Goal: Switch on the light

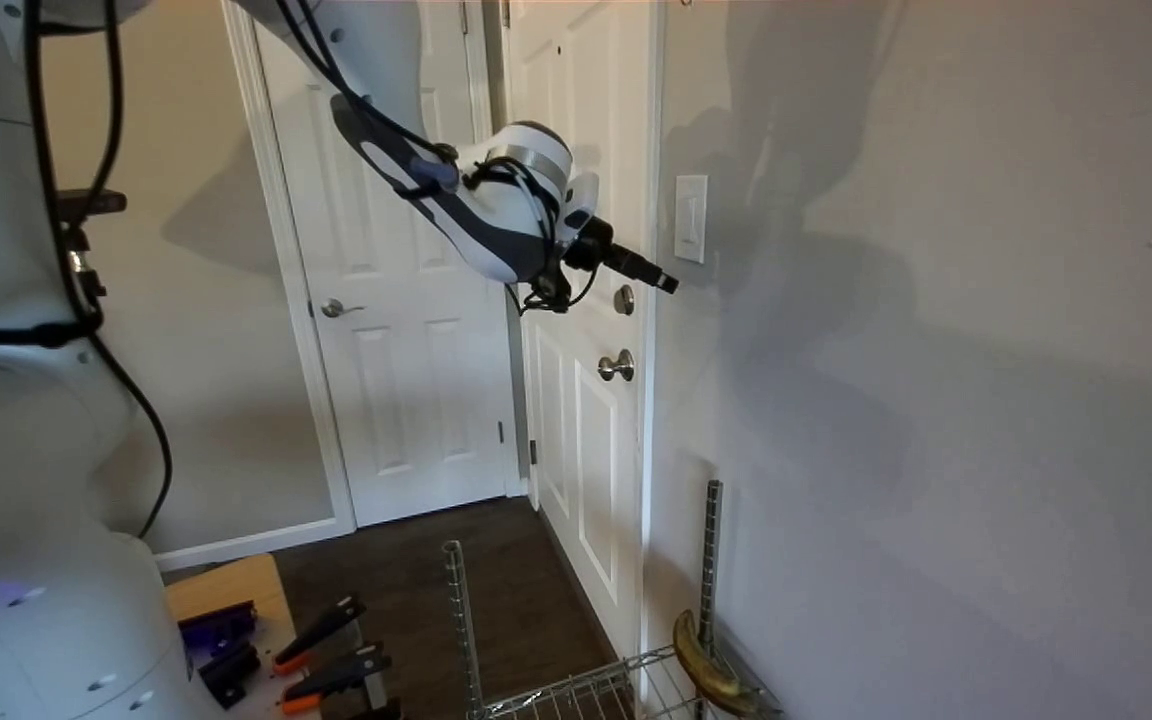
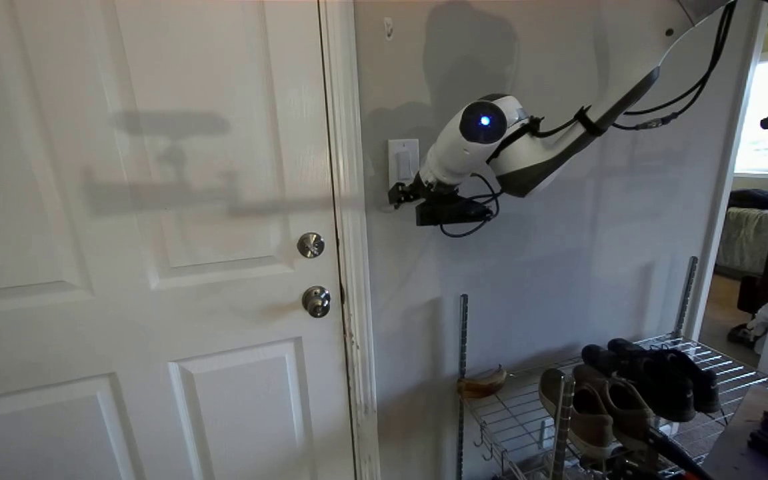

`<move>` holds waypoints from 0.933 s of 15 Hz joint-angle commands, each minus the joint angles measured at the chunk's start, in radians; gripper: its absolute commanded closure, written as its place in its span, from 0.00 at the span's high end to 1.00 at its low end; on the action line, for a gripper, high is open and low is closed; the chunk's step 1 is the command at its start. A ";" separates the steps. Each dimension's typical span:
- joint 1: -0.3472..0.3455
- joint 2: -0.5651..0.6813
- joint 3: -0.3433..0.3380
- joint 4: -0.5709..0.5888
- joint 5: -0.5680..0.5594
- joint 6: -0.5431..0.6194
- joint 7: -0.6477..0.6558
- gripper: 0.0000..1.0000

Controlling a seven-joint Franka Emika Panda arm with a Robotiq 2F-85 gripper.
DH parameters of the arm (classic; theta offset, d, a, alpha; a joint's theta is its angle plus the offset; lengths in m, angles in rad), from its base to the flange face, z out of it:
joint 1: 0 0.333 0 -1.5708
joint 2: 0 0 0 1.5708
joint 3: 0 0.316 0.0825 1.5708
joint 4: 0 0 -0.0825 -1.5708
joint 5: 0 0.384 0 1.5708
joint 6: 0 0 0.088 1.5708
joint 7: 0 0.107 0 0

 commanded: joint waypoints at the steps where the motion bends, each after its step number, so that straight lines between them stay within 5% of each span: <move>1: -0.001 0.000 -0.001 0.002 -0.009 0.000 0.013 1.00; 14: -0.001 -0.182 -0.006 -0.051 -0.007 -0.062 0.121 1.00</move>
